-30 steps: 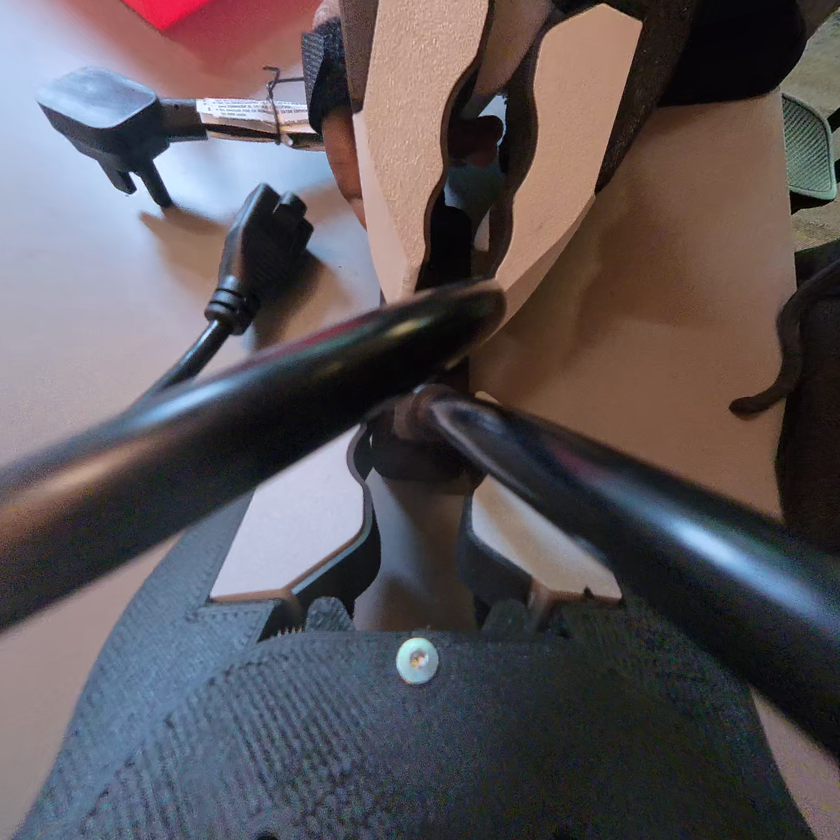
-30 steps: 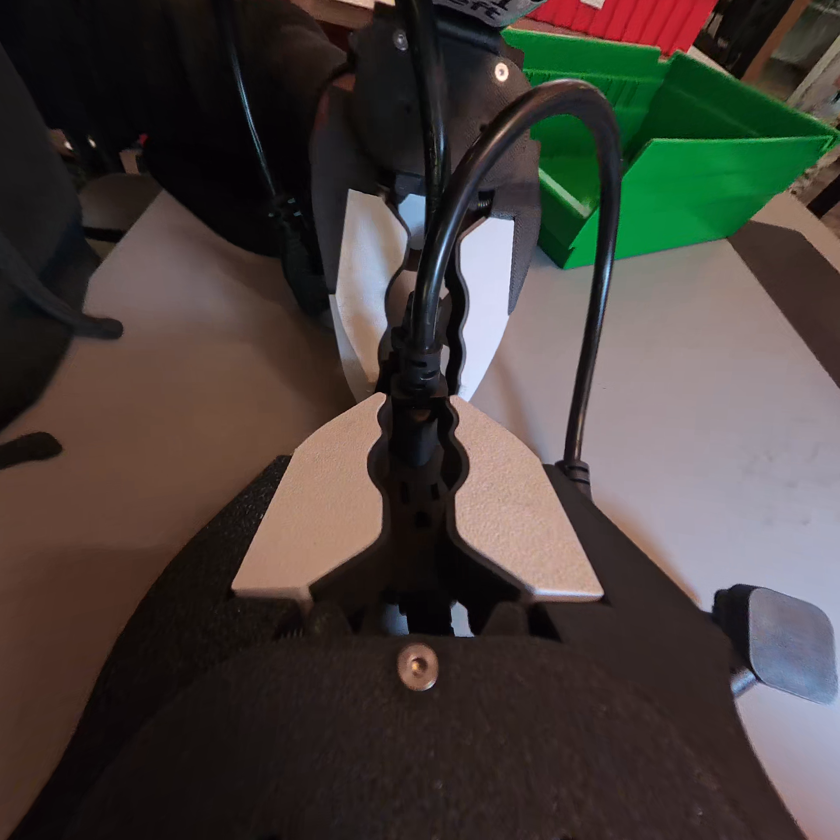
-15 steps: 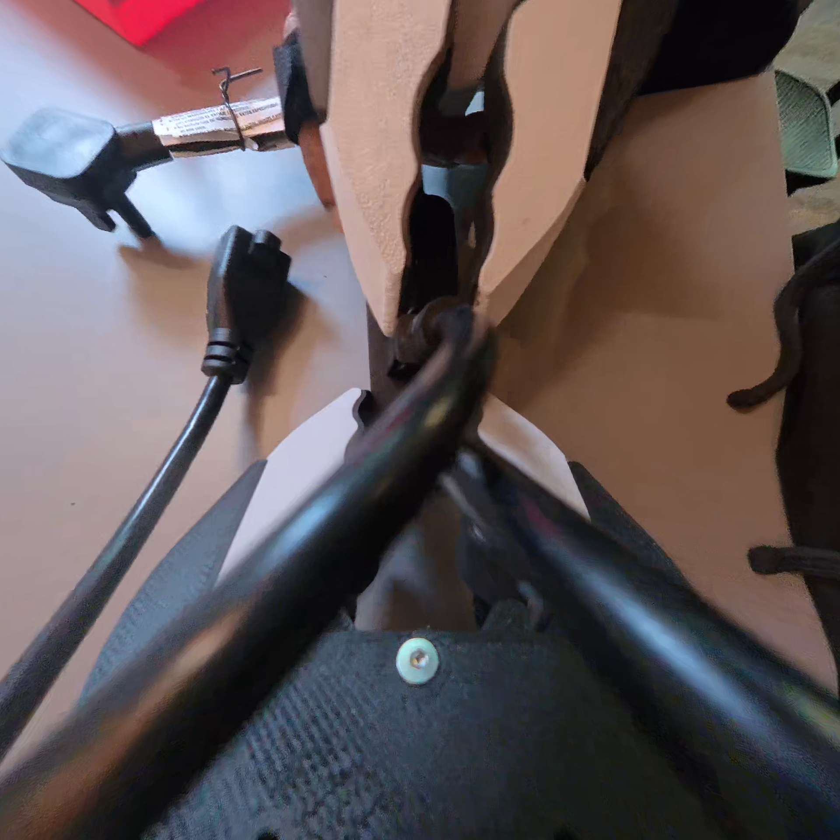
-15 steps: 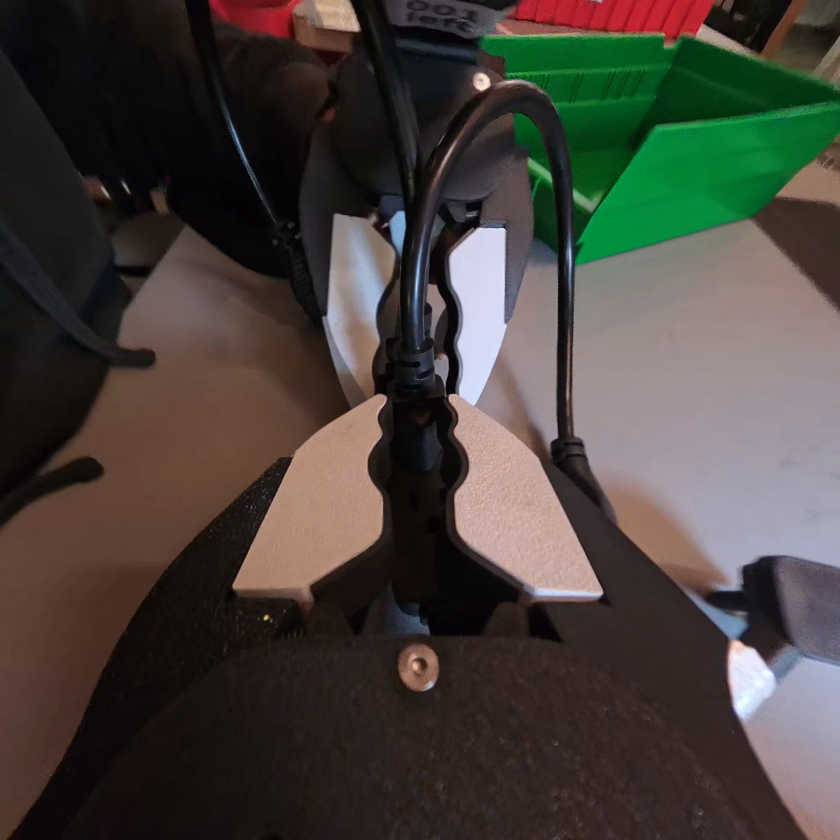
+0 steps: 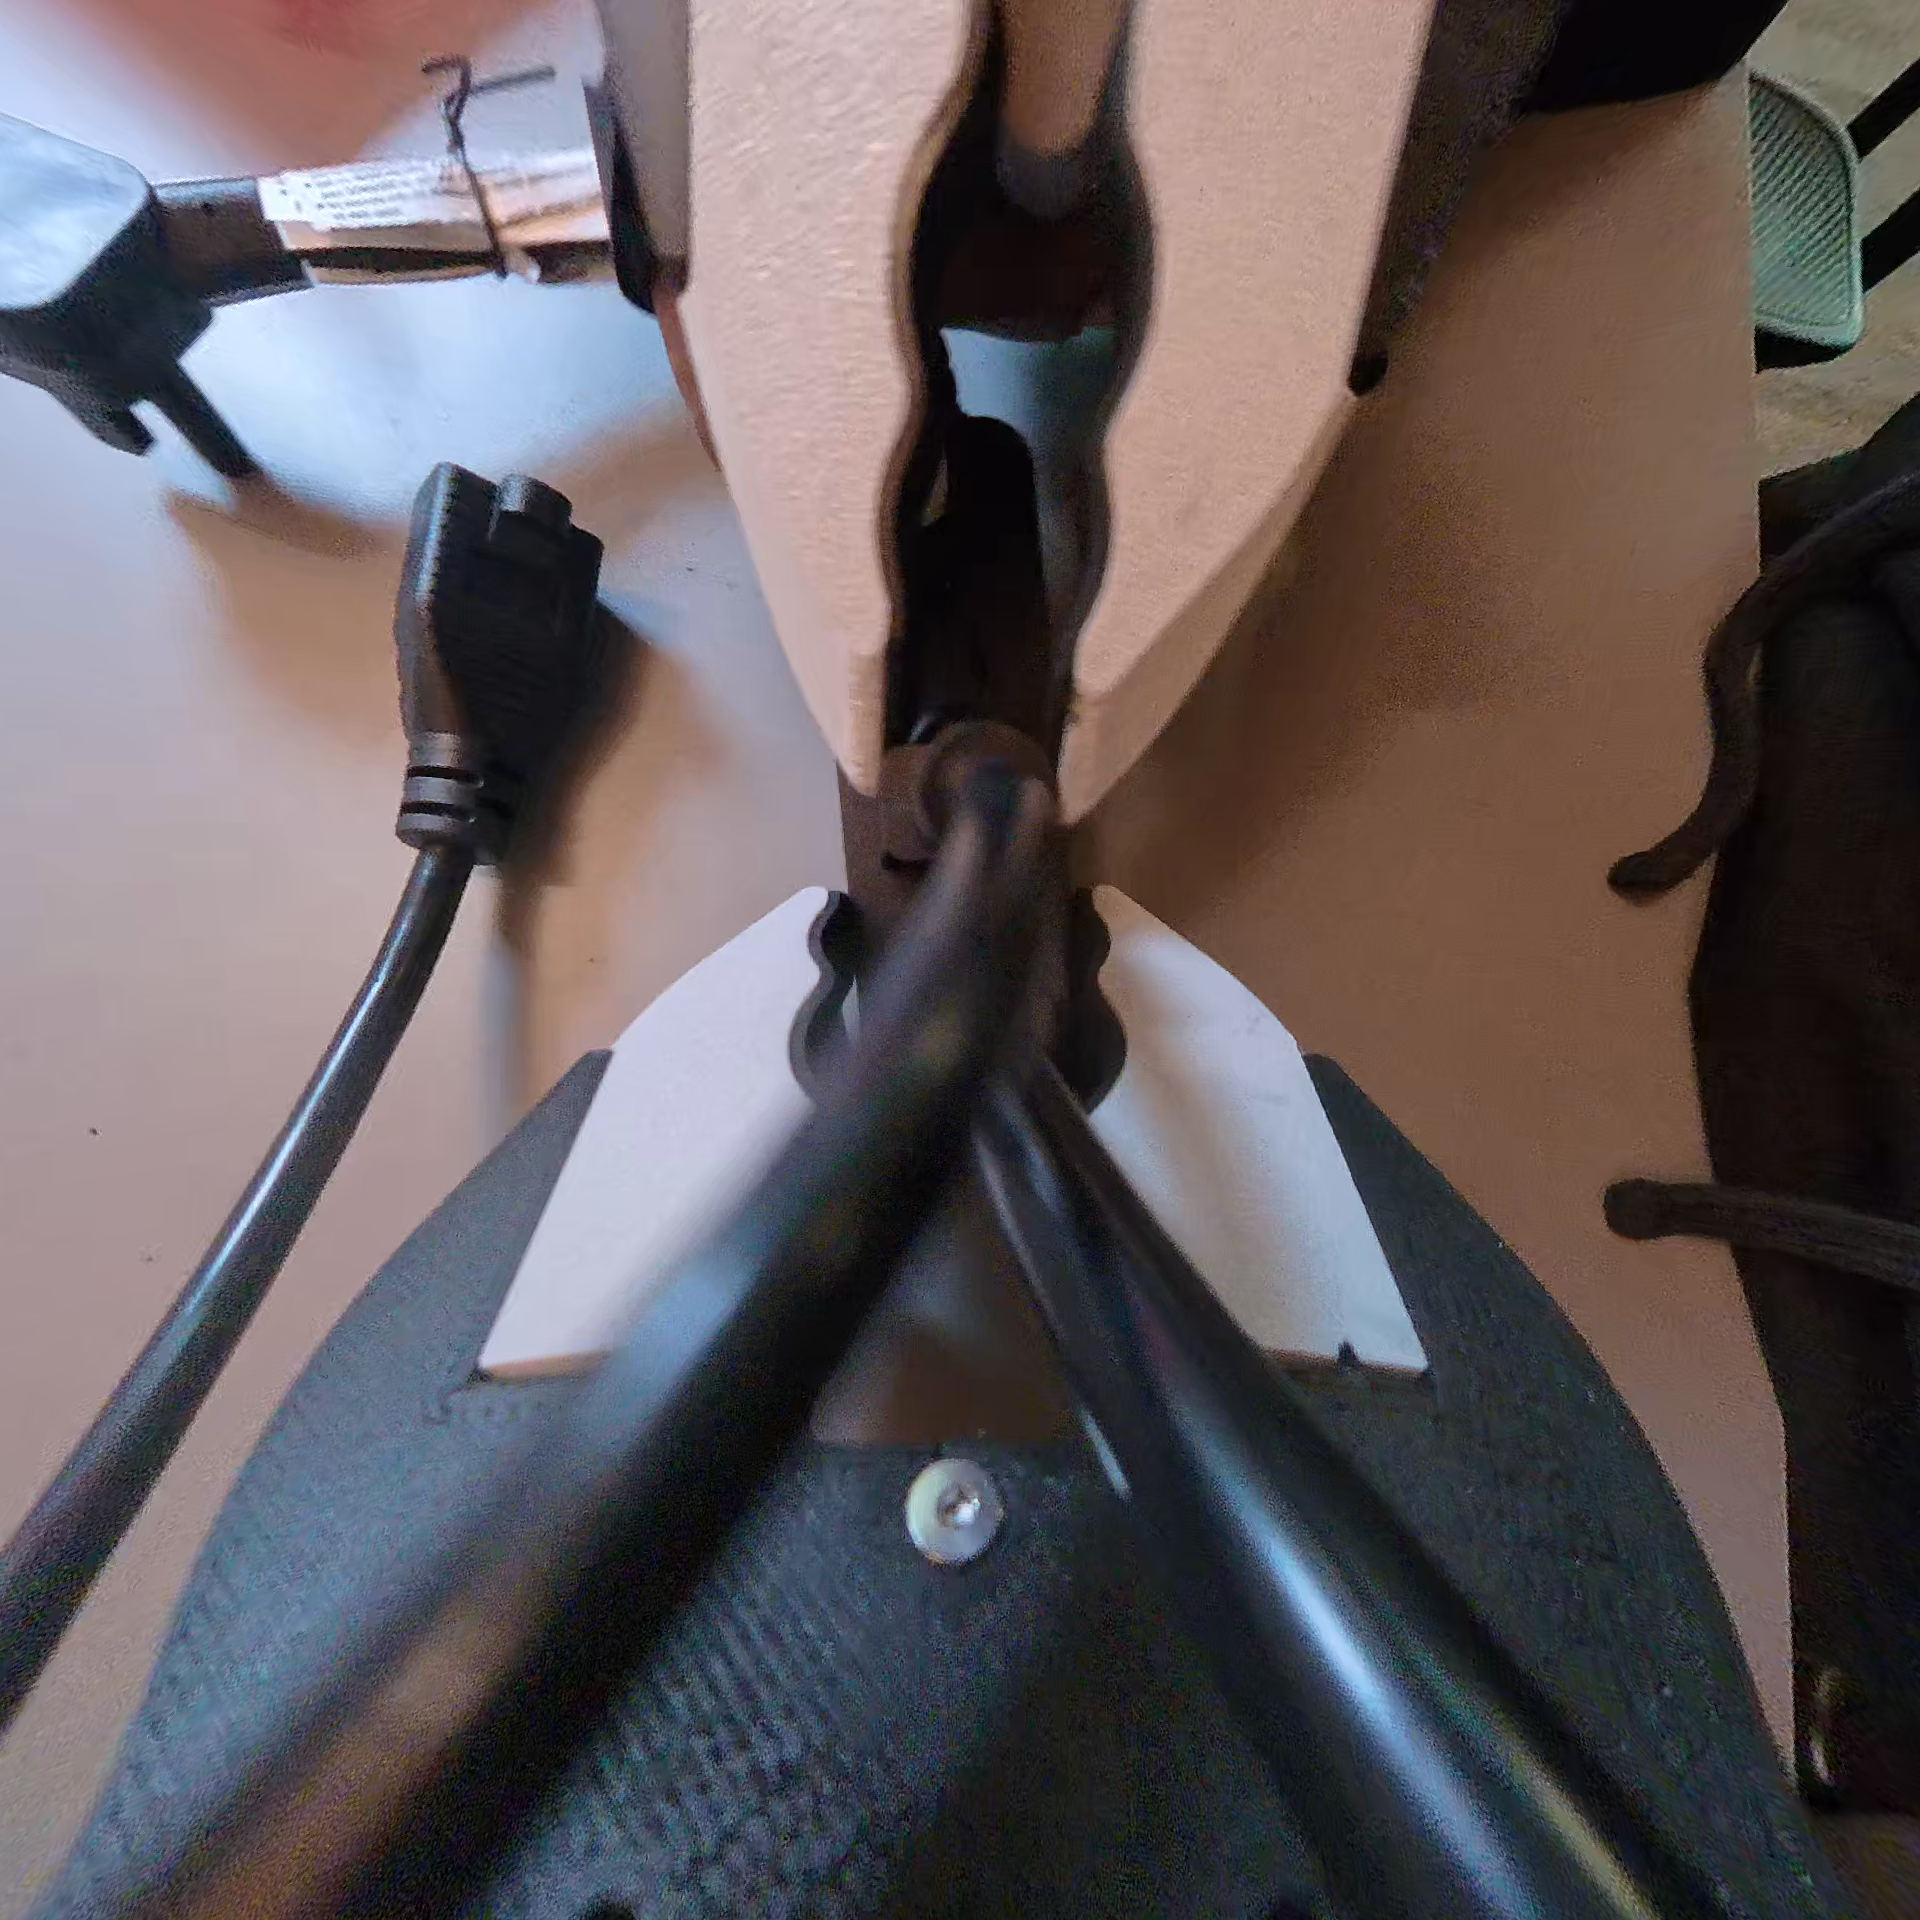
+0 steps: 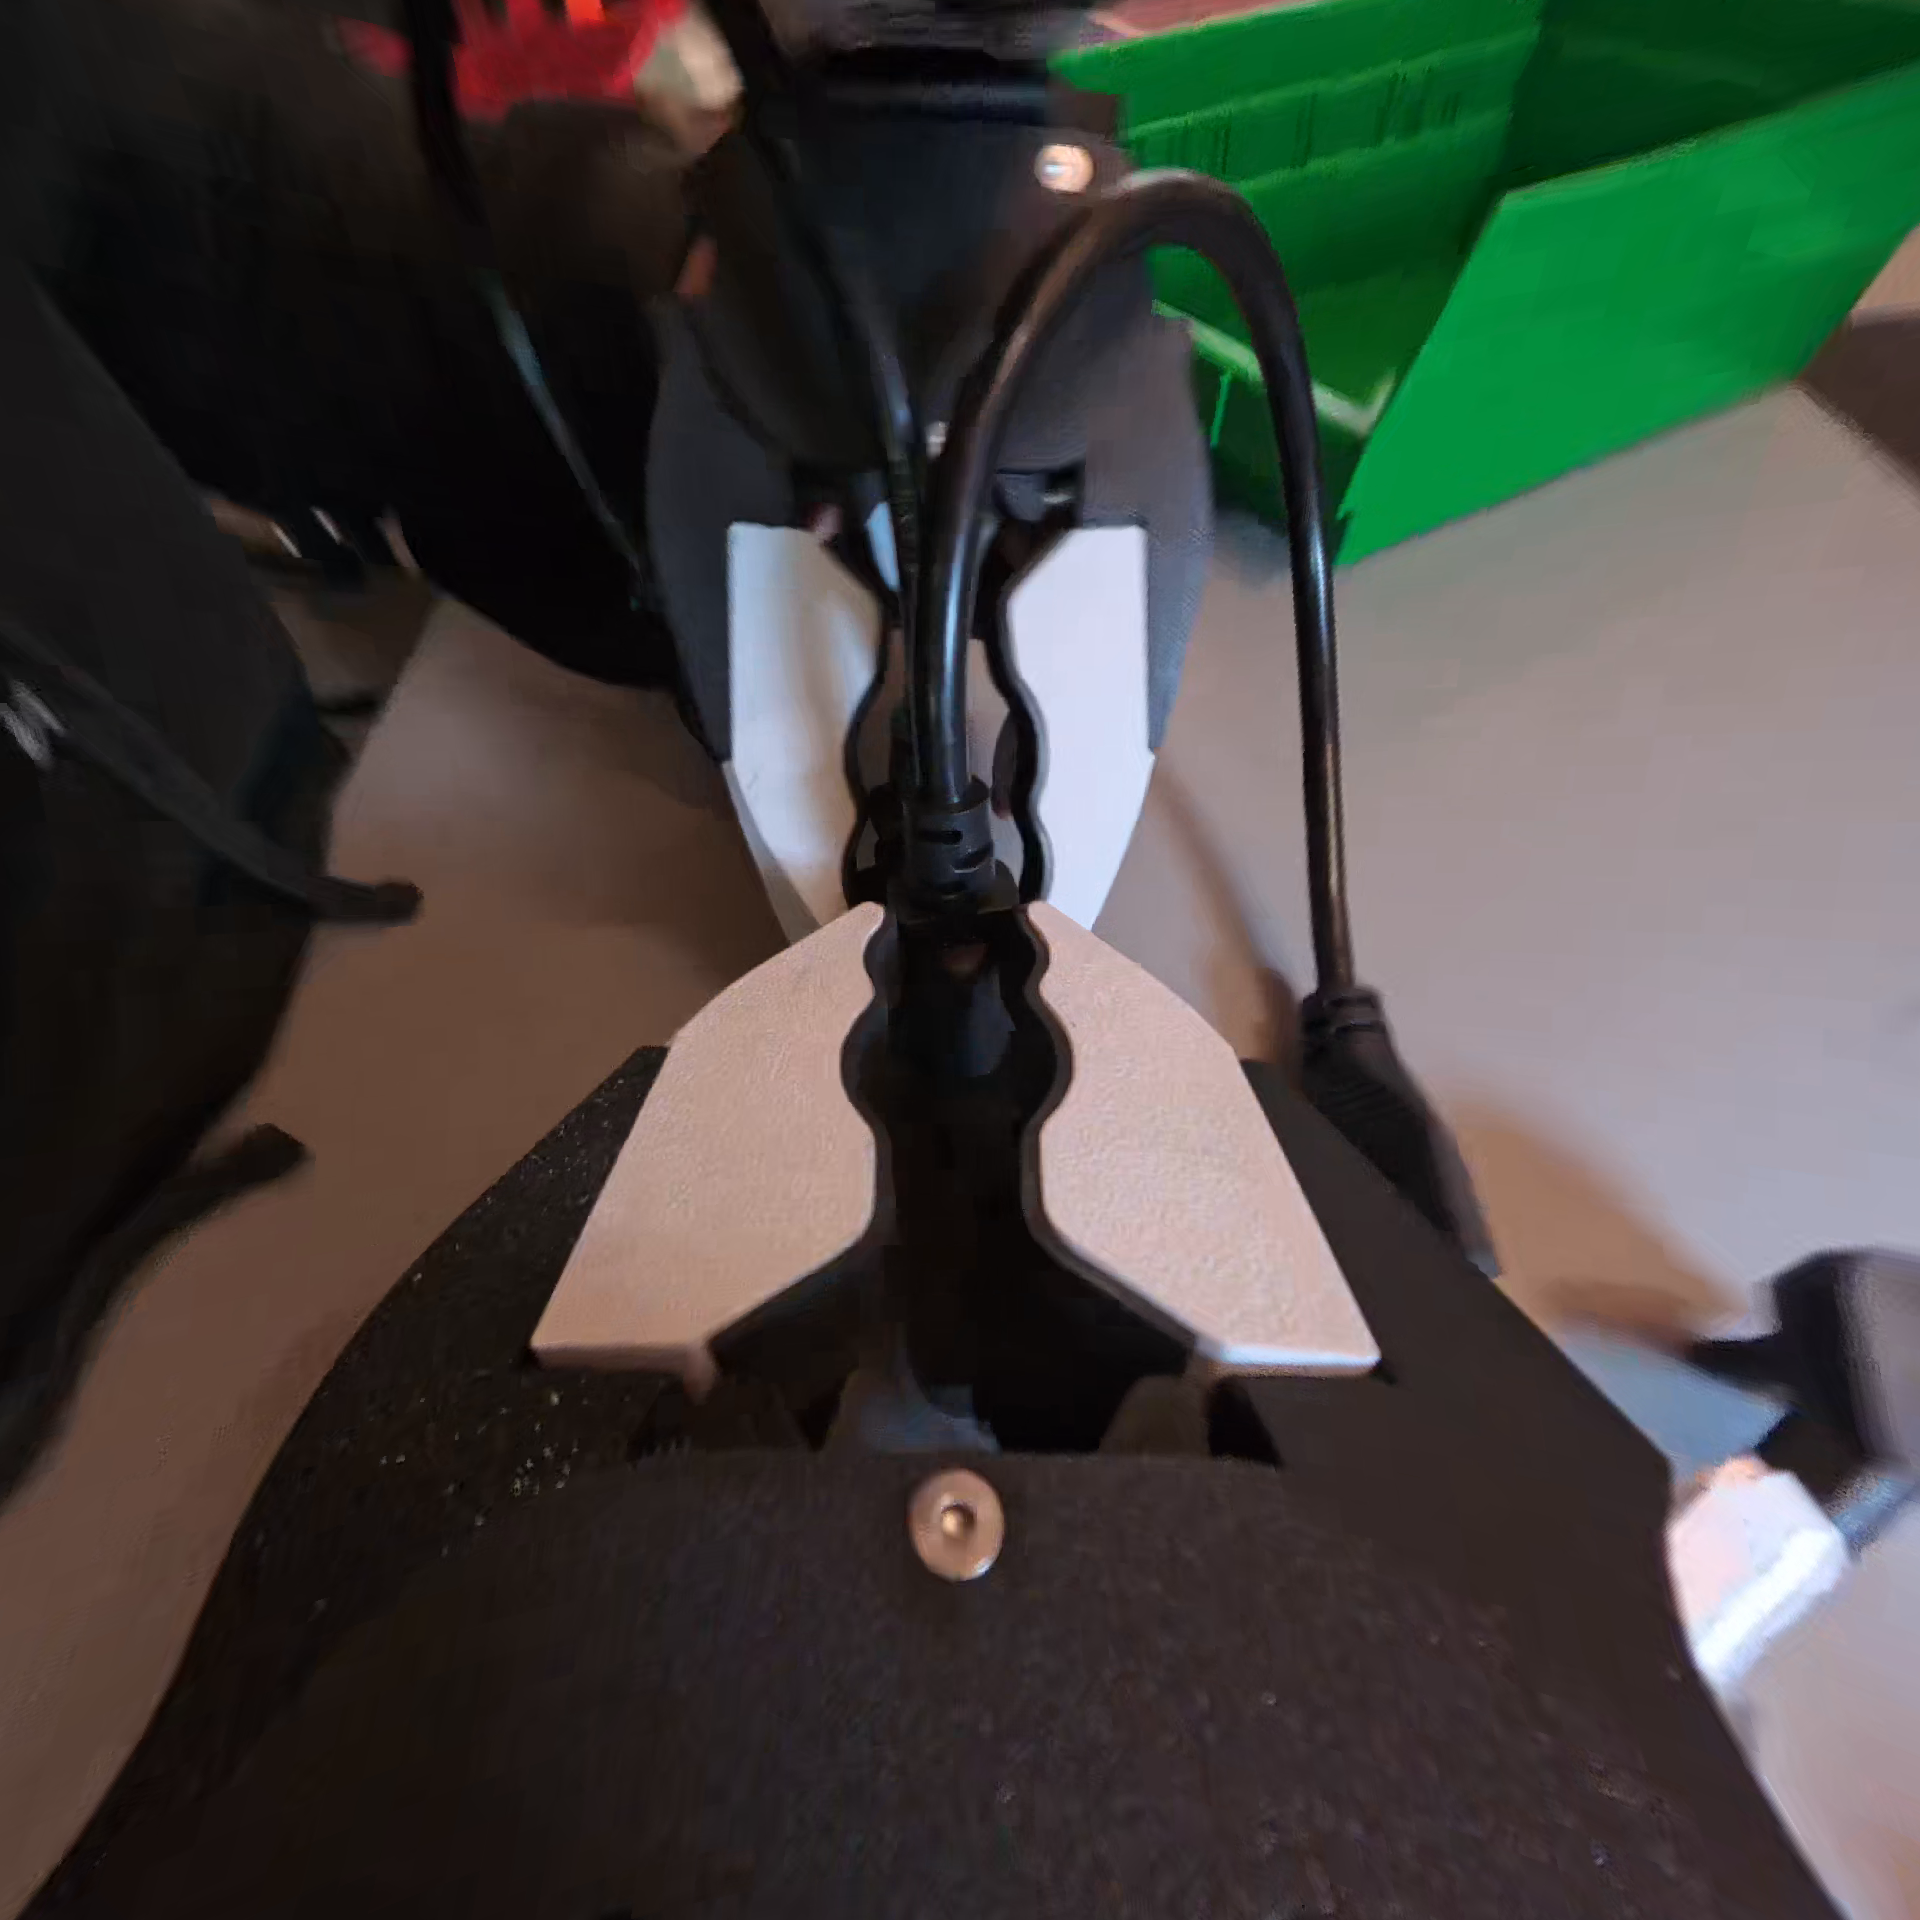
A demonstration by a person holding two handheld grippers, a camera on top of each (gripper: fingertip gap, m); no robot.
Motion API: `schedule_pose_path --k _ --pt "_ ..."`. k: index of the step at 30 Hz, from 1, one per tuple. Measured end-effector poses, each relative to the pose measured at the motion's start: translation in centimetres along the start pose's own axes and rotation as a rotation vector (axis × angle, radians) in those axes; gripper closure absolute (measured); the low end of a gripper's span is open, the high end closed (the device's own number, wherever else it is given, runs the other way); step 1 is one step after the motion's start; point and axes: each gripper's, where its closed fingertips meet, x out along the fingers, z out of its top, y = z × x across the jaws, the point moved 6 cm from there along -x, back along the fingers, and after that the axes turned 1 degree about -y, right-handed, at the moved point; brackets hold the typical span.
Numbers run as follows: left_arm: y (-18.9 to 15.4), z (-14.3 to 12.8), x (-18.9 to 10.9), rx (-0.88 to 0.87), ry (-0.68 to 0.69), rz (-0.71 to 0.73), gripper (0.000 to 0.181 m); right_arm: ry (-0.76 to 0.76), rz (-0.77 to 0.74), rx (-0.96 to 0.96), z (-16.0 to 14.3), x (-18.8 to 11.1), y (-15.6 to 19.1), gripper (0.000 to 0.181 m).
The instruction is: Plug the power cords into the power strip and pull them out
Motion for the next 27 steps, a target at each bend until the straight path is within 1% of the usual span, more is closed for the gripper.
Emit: schedule_pose_path --k 2,3,4,6,7,8,10,11,12,14,15,18,21,22,23,26,27 --pt "0.0 0.1 0.1 -0.004 -0.002 0.005 0.139 0.040 -0.062 -0.193 0.4 0.0 0.7 0.163" --pt "0.0 0.1 0.1 -0.010 -0.013 0.009 0.139 0.041 -0.057 -0.200 0.3 -0.1 0.7 0.163" --pt "0.0 0.1 0.2 -0.007 -0.012 0.015 0.139 0.021 -0.034 -0.152 0.2 -0.2 0.5 0.163" --pt "0.0 0.0 0.2 -0.013 0.010 0.012 0.139 -0.020 0.012 0.051 -0.2 -0.1 -0.3 0.164" --pt "0.1 0.0 0.2 -0.020 0.010 0.015 0.139 -0.032 0.028 0.119 -0.3 -0.1 -0.6 0.163" --pt "0.2 0.0 0.2 -0.023 0.006 0.011 0.141 -0.025 0.019 0.093 -0.3 0.0 -0.5 0.163" --pt "-0.1 0.0 0.1 0.001 0.008 0.004 0.139 0.035 -0.053 -0.180 0.3 0.1 0.8 0.163" --pt "-0.2 0.0 0.1 0.008 0.004 0.009 0.139 0.051 -0.069 -0.278 0.4 0.0 1.1 0.163" --pt "-0.3 -0.1 0.1 0.000 -0.002 0.010 0.138 0.043 -0.052 -0.242 0.2 0.0 1.0 0.163" --pt "0.2 -0.1 0.2 -0.031 -0.012 0.017 0.139 -0.009 -0.011 -0.028 -0.2 -0.1 -0.1 0.162" --pt "0.5 -0.1 0.1 -0.043 -0.015 0.030 0.138 -0.009 -0.018 0.001 -0.3 0.0 -0.5 0.162" --pt "0.4 -0.1 -0.3 -0.031 -0.045 0.028 0.140 0.008 -0.027 -0.089 0.0 0.2 -0.3 0.162" --pt "0.2 0.3 -1.5 -0.041 -0.115 0.010 0.144 -0.007 -0.006 -0.057 -0.4 0.4 -0.1 0.162" --pt "0.1 0.3 -1.9 -0.032 -0.110 0.012 0.149 -0.007 -0.010 -0.056 -0.4 0.4 -0.2 0.162" --pt "0.0 0.2 -2.2 -0.020 -0.093 0.012 0.146 -0.002 -0.009 -0.058 -0.5 0.5 -0.2 0.162" --pt "0.0 0.0 -2.3 -0.007 -0.034 0.022 0.149 0.009 -0.008 -0.072 -0.4 0.7 -0.1 0.162" --pt "0.0 0.0 -2.4 -0.002 -0.009 0.023 0.155 0.015 -0.010 -0.079 -0.4 0.7 -0.1 0.162"
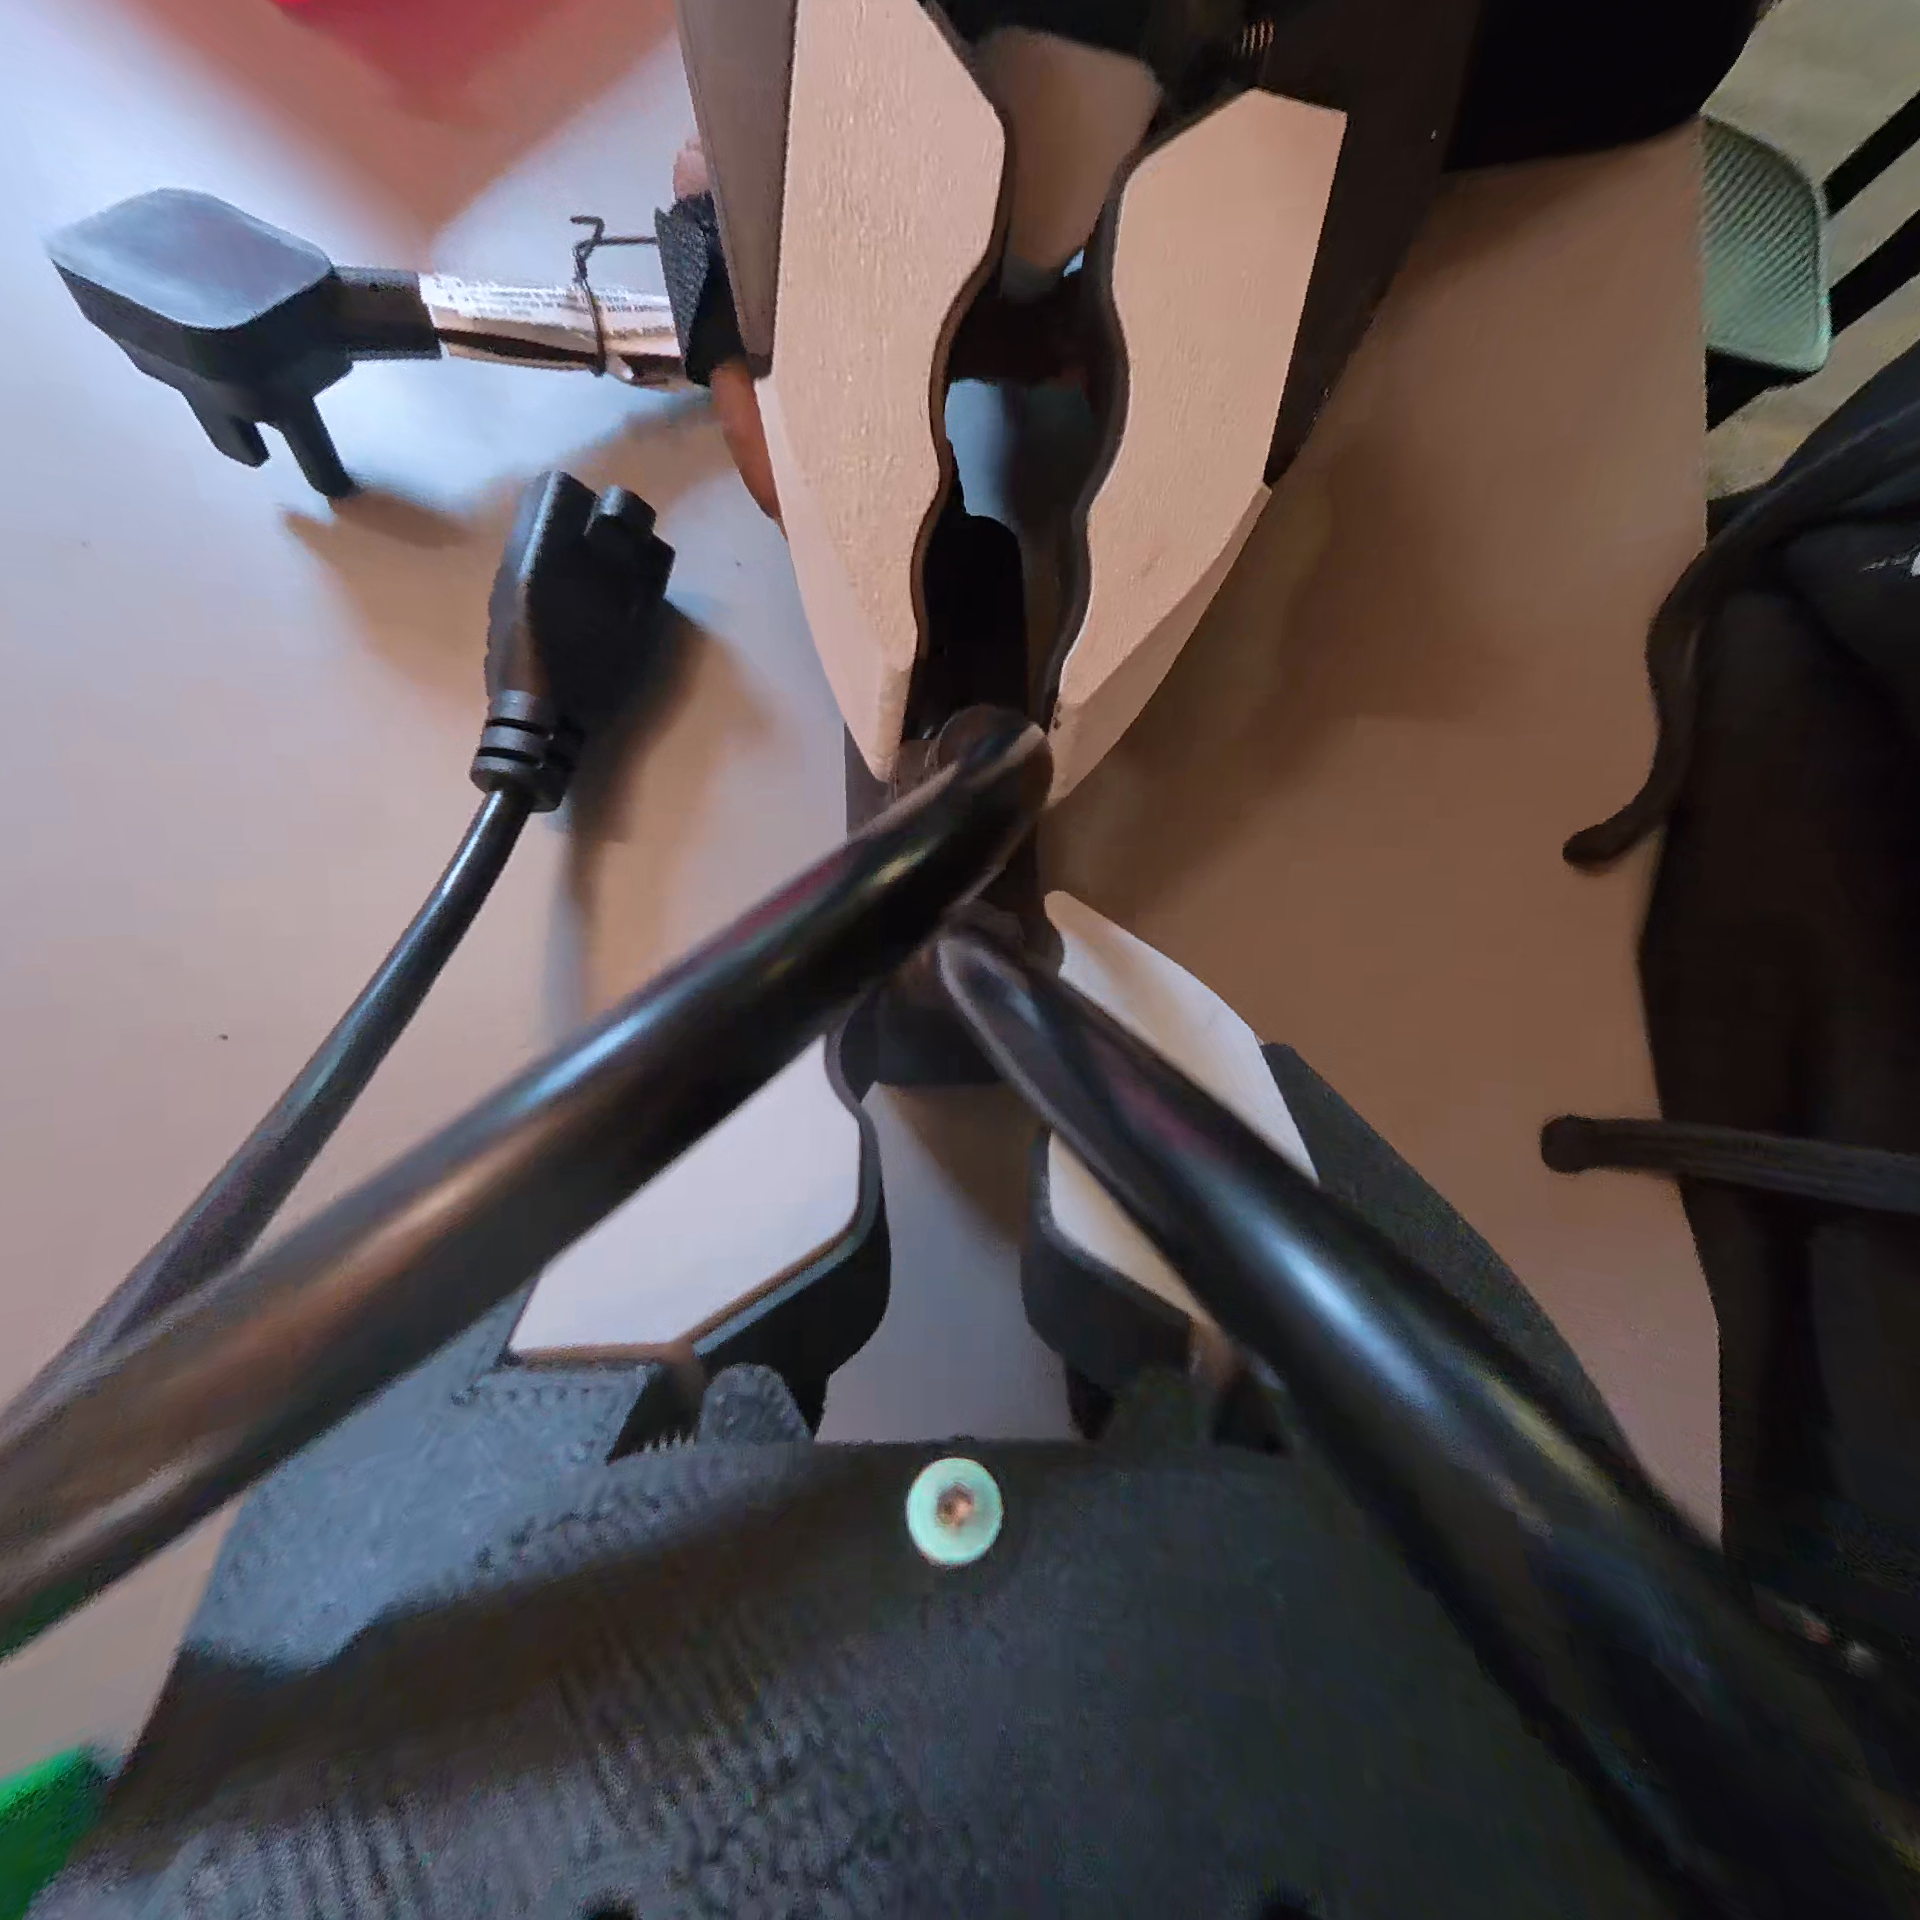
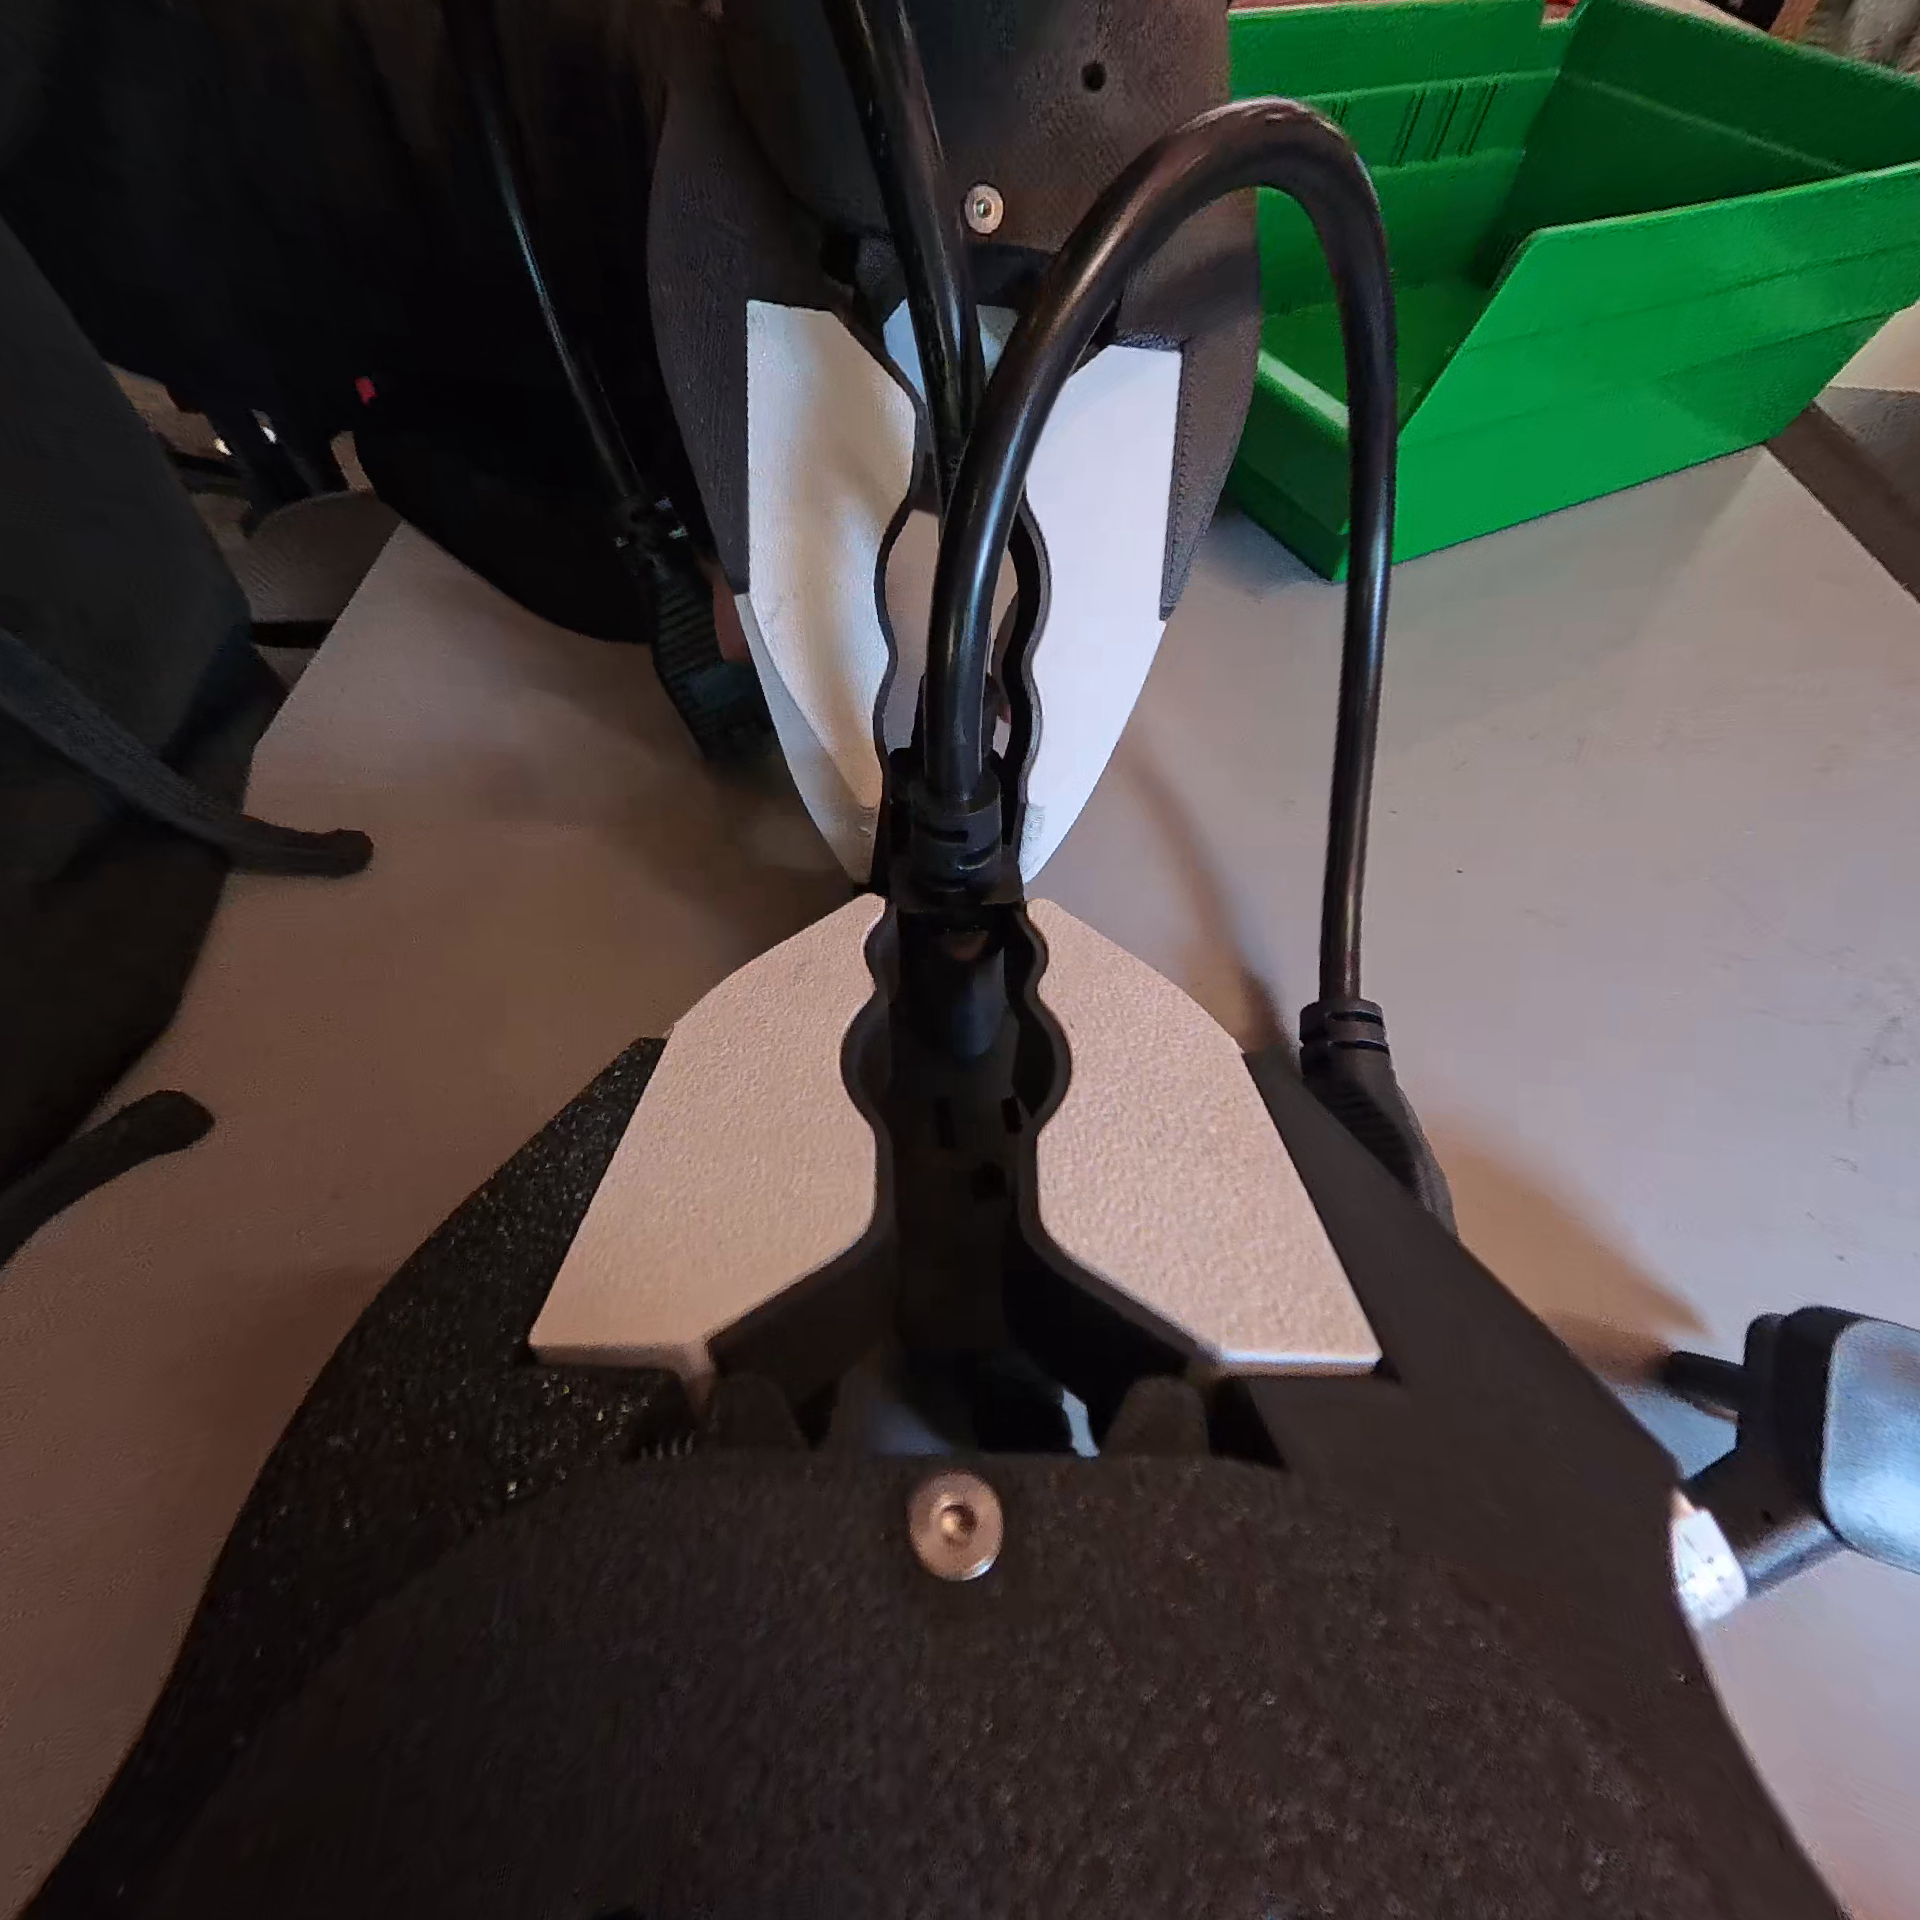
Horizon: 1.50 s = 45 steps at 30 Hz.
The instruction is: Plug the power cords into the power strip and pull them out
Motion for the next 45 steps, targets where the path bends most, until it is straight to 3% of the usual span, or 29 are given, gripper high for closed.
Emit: schedule_pose_path --k 4,17,32,36,40,45 --pt "0.0 0.2 -0.3 0.054 0.108 0.013 0.156 0.003 0.007 0.003 0.0 0.0 -0.1 0.162" --pt "-0.1 -0.7 0.0 0.066 0.277 0.028 0.157 0.006 0.046 0.001 0.0 0.1 -0.2 0.162" --pt "-0.6 -0.3 0.2 0.098 0.345 0.017 0.156 -0.059 0.056 0.066 0.3 0.1 0.2 0.164" --pt "-0.4 -0.3 0.1 0.060 0.331 0.005 0.157 -0.084 0.063 0.157 0.4 0.2 -0.3 0.165" --pt "-0.7 -0.2 0.2 0.094 0.345 -0.003 0.156 -0.080 0.035 0.038 0.6 0.1 0.7 0.165" --pt "-0.6 0.1 0.4 0.083 0.366 -0.020 0.156 -0.096 0.080 0.222 0.4 0.0 -0.4 0.166"
